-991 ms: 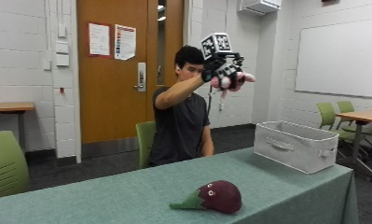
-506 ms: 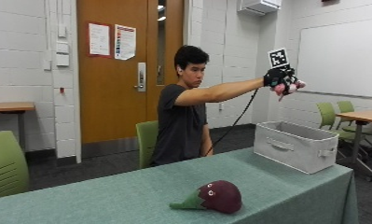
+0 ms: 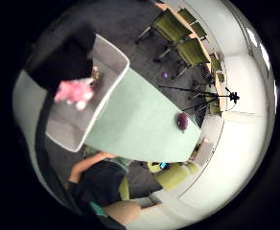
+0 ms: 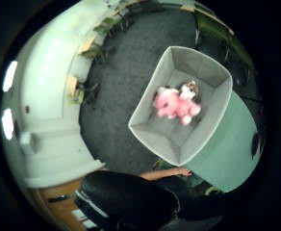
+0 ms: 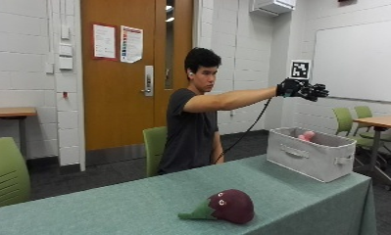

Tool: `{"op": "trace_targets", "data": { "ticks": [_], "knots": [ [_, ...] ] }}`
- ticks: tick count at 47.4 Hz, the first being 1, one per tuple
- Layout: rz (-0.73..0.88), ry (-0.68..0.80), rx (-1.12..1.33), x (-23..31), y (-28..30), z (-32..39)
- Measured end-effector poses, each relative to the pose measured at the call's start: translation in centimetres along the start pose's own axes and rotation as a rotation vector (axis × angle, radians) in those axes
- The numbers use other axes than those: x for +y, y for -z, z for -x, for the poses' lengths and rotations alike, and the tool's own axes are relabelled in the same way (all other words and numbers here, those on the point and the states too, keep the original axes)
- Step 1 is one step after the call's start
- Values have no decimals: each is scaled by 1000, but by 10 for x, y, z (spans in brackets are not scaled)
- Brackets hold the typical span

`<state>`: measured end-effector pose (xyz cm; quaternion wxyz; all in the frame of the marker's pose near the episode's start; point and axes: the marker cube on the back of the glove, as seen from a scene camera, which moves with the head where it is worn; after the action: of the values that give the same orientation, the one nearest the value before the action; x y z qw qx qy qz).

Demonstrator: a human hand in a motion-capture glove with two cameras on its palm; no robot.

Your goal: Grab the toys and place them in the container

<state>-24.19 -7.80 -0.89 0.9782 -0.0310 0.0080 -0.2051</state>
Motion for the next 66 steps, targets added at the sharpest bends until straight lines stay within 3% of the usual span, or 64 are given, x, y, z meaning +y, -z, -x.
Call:
{"op": "trace_targets", "data": {
  "ticks": [6,9,13,19,24,37,42,51,66],
  "knots": [
    [-56,-26,-102,19,19,-44],
    [-82,19,-29,32,22,-74],
    [-123,-51,98,46,22,-125],
    [-142,-121,39,85,19,-212],
    [-145,-365,116,113,-5,-291],
    [-164,-541,31,151,-116,-462],
    [-160,-554,-4,149,-162,-494],
    [-6,-575,-58,141,-251,-522],
    [132,-598,-96,146,-319,-530]
  ]
}}
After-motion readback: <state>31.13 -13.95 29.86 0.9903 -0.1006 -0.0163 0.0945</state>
